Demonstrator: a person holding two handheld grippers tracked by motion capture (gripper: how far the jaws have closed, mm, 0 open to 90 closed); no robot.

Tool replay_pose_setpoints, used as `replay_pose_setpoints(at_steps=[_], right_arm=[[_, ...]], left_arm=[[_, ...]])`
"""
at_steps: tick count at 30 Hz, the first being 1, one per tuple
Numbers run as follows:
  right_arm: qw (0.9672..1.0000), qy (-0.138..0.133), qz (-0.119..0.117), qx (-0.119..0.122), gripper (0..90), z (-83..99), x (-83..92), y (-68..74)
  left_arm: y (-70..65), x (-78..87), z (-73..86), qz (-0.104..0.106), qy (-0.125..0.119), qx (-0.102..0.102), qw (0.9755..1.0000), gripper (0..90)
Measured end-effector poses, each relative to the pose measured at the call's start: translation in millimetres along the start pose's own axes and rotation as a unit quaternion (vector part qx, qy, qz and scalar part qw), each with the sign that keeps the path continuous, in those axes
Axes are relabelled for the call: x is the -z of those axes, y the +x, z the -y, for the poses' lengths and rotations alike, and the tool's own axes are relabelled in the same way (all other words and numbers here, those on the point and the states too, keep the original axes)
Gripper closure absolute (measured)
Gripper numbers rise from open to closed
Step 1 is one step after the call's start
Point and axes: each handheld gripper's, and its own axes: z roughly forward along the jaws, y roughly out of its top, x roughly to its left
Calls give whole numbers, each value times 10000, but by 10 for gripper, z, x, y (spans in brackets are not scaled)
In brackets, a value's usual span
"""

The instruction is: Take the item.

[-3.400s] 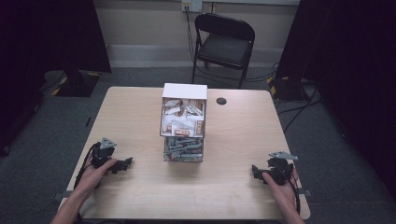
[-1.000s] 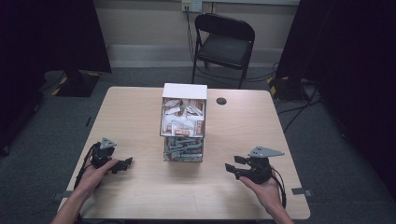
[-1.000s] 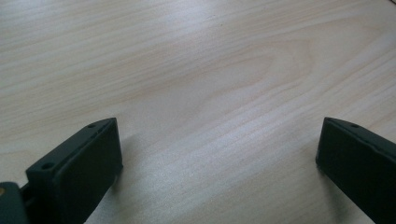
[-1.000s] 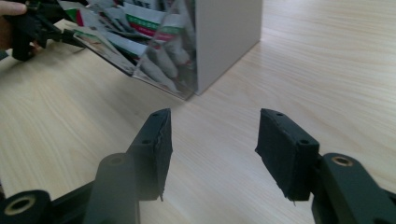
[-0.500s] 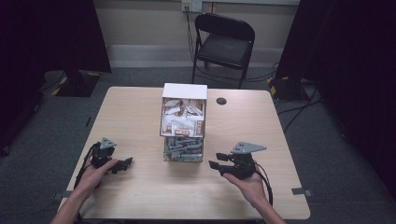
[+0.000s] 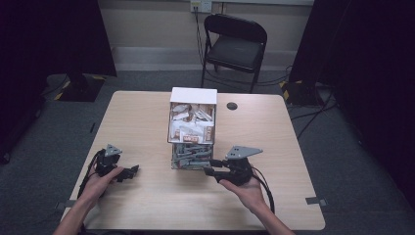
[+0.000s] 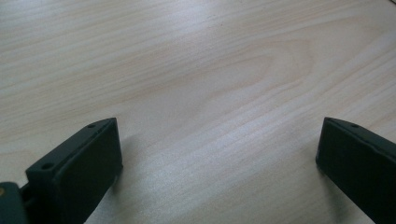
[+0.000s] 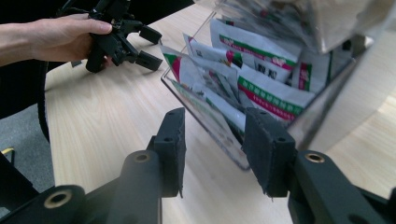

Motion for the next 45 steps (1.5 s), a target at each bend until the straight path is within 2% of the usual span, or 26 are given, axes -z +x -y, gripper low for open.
replay_pose_setpoints(at_steps=[10, 16, 20, 30, 35, 39, 45], right_arm=[[9999, 32, -129, 45, 626, -25, -197, -5], [9997, 57, -236, -30, 650, -42, -302, -22], [9996, 76, -270, 59, 667, -50, -339, -24], [9992, 117, -392, -36, 700, -7, -418, -61], [9992, 141, -373, 9, 717, -11, -437, -63], [9992, 169, -366, -70, 747, 14, -481, -68], [9994, 153, -313, -44, 829, 13, -491, -80]], left_arm=[[0, 0, 0, -2, -1, 0, 10000, 0], [1, 0, 0, 5, 2, 0, 10000, 0], [0, 0, 0, -1, 0, -1, 10000, 0], [1, -1, -1, 3, 0, -3, 10000, 0], [1, 0, -1, 3, 1, -5, 10000, 0], [1, 0, -1, 3, 2, -5, 10000, 0], [1, -1, -1, 3, 0, -2, 10000, 0]])
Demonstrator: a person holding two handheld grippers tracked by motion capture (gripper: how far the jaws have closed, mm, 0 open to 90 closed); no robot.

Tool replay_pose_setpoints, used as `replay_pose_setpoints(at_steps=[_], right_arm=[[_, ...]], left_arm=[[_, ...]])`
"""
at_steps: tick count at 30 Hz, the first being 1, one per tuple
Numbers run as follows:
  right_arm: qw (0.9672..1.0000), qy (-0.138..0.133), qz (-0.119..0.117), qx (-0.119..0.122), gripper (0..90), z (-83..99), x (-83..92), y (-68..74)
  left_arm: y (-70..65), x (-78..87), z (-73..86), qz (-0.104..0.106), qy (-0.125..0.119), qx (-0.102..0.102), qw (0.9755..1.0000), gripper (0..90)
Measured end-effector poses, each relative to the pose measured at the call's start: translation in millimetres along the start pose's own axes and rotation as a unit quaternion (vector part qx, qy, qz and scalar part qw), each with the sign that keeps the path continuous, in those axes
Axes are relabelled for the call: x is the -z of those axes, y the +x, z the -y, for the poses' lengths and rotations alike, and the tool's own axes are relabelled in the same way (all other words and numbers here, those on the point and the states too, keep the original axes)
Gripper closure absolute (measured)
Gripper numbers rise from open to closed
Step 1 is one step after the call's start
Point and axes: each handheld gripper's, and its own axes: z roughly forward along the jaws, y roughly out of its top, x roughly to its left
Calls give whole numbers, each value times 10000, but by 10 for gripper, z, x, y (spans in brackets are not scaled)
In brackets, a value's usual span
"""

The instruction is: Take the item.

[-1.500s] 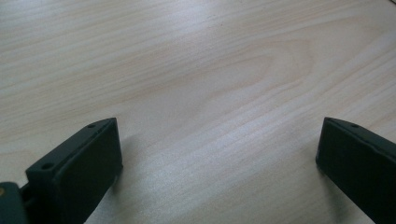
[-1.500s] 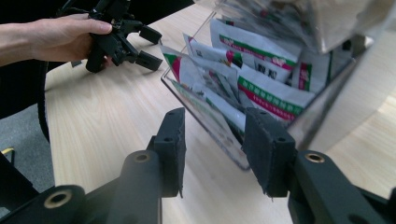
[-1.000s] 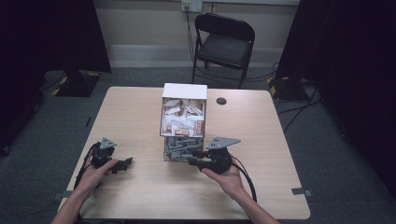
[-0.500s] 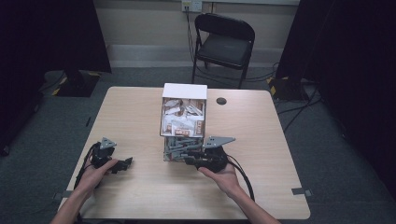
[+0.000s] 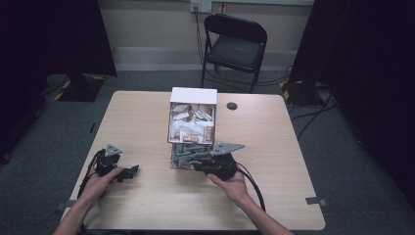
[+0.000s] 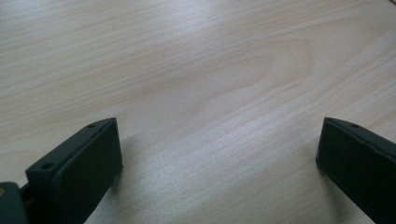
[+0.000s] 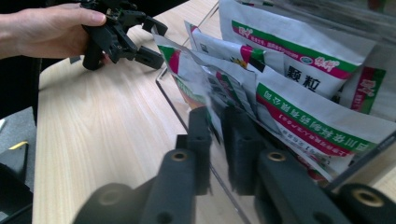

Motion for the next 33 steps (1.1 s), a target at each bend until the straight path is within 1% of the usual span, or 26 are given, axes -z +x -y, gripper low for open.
replay_pose_setpoints(at_steps=[2, 5, 8, 13, 15, 17, 19, 22, 25, 26, 27, 29, 31, 33], right_arm=[[10000, -16, -2, -5, 849, 3, 0, -7], [10000, -50, 3, -82, 869, 7, -2, -15], [10000, -45, -2, -40, 875, 9, 4, -24], [10000, -51, -19, -44, 881, 13, 19, -50], [10000, -28, 16, -18, 884, 9, 27, -52], [10000, -23, -10, -47, 886, 12, 34, -59], [10000, 12, 29, -67, 887, 8, 42, -69], [10000, -25, 21, -38, 890, 4, 50, -59], [9999, -67, 0, -79, 892, -13, 73, -48], [10000, -72, 26, -35, 893, -19, 83, -46], [9999, -74, 34, -62, 894, -23, 94, -46], [9998, -136, -28, -129, 894, -23, 117, -54], [9997, -219, -68, -75, 895, -39, 144, -48], [9995, -283, -84, -86, 896, -50, 167, -44]], left_arm=[[0, 0, 0, 3, 2, 0, 10000, 0], [0, 0, 0, 0, 0, -1, 10000, 0], [0, 0, 0, 1, 1, -2, 10000, 0], [0, 0, 0, -4, 0, -2, 10000, 0], [0, 0, 0, 0, 0, 0, 10000, 0], [0, 0, 0, 0, 0, -1, 10000, 0], [0, 0, 0, 1, 1, -2, 10000, 0], [0, 0, 0, 1, 1, -1, 10000, 0], [1, 0, -1, 2, 3, -4, 10000, 0], [0, 0, -1, 2, 0, -2, 10000, 0], [1, 0, -1, 1, 1, -2, 10000, 0], [1, -1, -1, 2, 1, -1, 10000, 0], [2, -1, -1, 0, 1, -8, 10000, 0], [0, -1, -1, 2, -4, 4, 10000, 0]])
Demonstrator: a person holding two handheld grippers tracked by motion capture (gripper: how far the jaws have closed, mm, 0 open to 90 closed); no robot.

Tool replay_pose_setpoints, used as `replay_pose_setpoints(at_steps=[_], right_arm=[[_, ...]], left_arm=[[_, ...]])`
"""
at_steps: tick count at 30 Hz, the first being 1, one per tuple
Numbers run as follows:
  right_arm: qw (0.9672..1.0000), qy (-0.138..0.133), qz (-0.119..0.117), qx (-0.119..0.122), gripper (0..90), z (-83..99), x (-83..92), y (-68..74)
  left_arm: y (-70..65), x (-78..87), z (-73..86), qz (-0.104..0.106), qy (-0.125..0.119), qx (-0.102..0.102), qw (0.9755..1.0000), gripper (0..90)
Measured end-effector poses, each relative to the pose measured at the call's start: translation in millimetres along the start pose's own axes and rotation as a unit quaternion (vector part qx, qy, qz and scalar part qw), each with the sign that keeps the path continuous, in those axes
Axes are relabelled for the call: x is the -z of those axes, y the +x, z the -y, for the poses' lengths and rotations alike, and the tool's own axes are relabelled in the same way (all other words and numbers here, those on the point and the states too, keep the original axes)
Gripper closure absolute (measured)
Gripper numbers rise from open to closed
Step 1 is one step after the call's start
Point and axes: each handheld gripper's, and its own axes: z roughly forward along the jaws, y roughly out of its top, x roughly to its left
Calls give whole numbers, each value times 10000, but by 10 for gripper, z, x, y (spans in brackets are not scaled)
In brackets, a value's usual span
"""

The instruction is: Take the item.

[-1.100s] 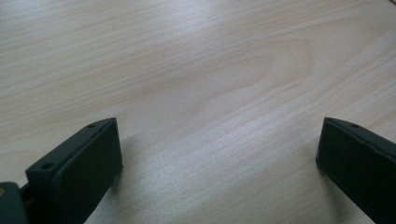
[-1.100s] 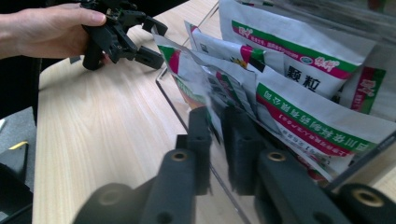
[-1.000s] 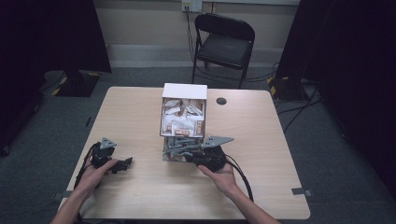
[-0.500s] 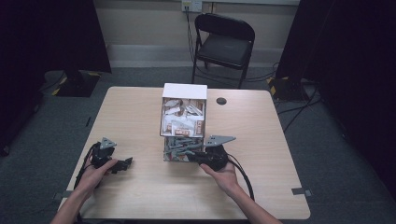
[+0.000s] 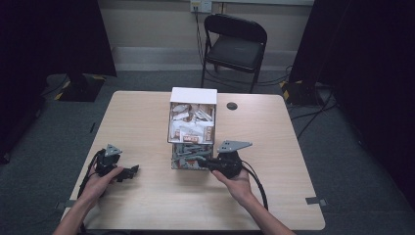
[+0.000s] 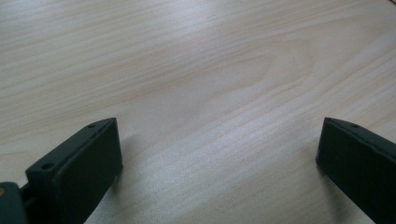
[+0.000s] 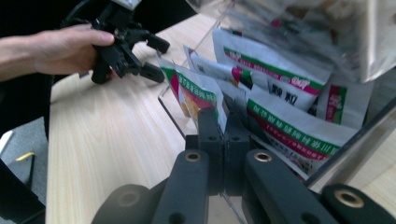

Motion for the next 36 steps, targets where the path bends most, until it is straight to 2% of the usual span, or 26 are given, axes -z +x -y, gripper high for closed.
replay_pose_setpoints(at_steps=[6, 19, 36], right_arm=[[9999, -119, -19, -42, 898, -35, 70, 2], [9994, -326, -32, 51, 900, -105, 195, 66], [9992, -367, -62, 120, 900, -128, 302, 163]], left_arm=[[0, -3, -3, 6, -2, -2, 10000, 0], [0, -3, -3, 7, -3, 0, 10000, 0], [-1, -2, -2, 4, 0, -6, 10000, 0]])
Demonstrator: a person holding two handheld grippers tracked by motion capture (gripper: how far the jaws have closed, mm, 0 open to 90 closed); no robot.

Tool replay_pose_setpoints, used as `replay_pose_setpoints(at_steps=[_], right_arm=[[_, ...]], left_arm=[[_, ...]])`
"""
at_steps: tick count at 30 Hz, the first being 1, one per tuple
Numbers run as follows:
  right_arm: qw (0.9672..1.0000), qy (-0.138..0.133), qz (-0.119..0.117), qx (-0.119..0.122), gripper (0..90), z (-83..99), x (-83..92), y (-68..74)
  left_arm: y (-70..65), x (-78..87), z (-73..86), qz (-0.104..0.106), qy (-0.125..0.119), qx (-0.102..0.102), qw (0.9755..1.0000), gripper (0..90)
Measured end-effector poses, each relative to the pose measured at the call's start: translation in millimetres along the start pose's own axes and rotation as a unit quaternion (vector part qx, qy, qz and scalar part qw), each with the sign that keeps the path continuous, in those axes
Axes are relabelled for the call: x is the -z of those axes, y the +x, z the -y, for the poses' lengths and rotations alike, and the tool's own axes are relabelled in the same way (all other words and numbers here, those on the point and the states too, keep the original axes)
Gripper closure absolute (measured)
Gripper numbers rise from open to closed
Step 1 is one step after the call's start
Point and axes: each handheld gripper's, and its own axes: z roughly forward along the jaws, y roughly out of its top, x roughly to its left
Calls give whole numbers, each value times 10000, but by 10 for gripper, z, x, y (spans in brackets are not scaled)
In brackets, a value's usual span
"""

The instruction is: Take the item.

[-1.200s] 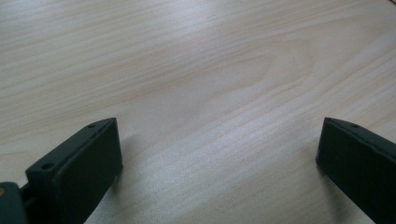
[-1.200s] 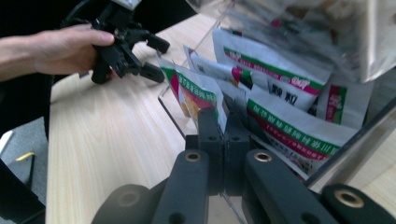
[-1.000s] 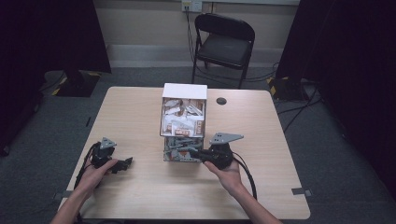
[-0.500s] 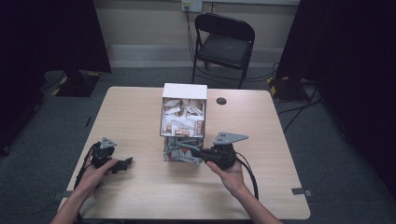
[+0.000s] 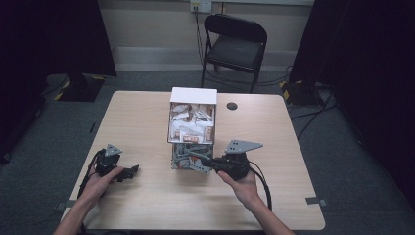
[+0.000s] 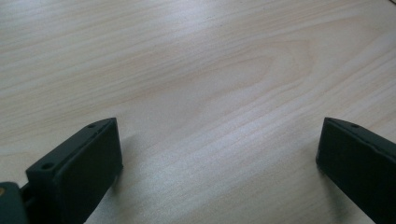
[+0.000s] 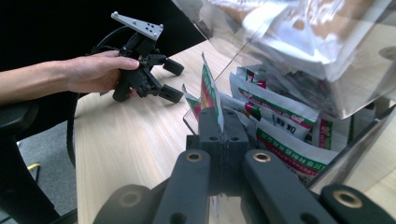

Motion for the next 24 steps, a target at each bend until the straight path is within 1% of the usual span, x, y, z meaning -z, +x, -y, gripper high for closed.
replay_pose_setpoints(at_steps=[3, 6, 7, 11, 15, 17, 19, 20, 21, 22, 24], right_arm=[[10000, 6, 11, 0, 900, -1, 28, 0], [10000, 37, -5, -85, 900, 25, 60, 7], [10000, 37, 35, -54, 900, 32, 81, 18], [10000, -22, 47, -73, 900, 66, 157, 24], [9998, -12, 81, -160, 900, 115, 218, 13], [9997, -110, 70, -200, 900, 97, 279, 15], [9998, -118, 88, -165, 900, 96, 330, 23], [9998, -95, 96, -177, 900, 112, 351, 24], [9998, -43, 126, -138, 900, 129, 367, 23], [9997, -25, 173, -159, 900, 152, 396, 16], [9996, -88, 190, -191, 900, 166, 439, 6]], left_arm=[[0, 0, 0, -3, 0, 0, 10000, 0], [1, -1, 0, -2, 0, 0, 10000, 0], [1, -1, 0, -2, 0, -1, 10000, 0], [0, 0, 0, -2, 1, -1, 10000, 0], [-1, -2, -1, 1, -4, 11, 10000, 0], [-5, -2, -3, -15, 1, 27, 10000, 0], [-5, -2, -3, -14, 2, 26, 10000, 0], [-5, -3, -3, -15, -1, 28, 10000, 0], [-2, -3, -6, -14, 12, 7, 10000, 0], [-9, -10, -6, -23, -35, 57, 10000, 0], [-8, -9, -6, -22, -29, 51, 10000, 0]])
